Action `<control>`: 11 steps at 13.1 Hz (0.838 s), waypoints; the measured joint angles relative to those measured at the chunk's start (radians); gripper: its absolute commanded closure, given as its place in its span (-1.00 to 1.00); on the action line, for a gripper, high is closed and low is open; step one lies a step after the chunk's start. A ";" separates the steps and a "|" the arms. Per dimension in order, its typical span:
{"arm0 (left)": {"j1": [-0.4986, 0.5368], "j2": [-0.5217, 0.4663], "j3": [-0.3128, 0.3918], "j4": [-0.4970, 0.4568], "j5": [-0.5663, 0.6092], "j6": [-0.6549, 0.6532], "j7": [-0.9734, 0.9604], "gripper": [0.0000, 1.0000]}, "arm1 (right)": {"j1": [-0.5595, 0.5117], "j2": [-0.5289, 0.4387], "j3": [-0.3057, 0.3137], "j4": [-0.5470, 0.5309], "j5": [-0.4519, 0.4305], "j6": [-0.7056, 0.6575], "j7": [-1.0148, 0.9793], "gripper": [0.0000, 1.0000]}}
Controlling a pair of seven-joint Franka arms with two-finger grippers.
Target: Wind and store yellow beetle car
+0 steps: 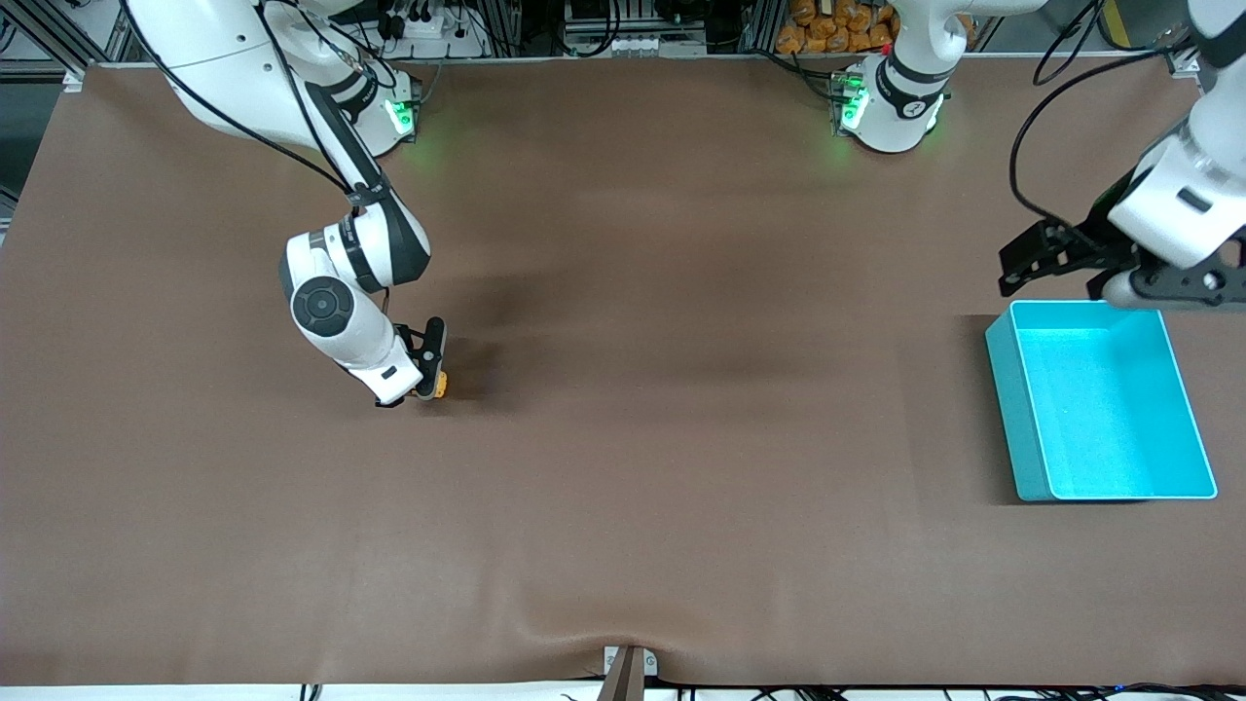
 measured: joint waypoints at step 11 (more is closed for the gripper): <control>-0.005 0.053 -0.003 0.002 -0.002 0.006 -0.006 -1.00 | -0.071 -0.010 -0.001 -0.018 -0.090 -0.030 -0.023 0.57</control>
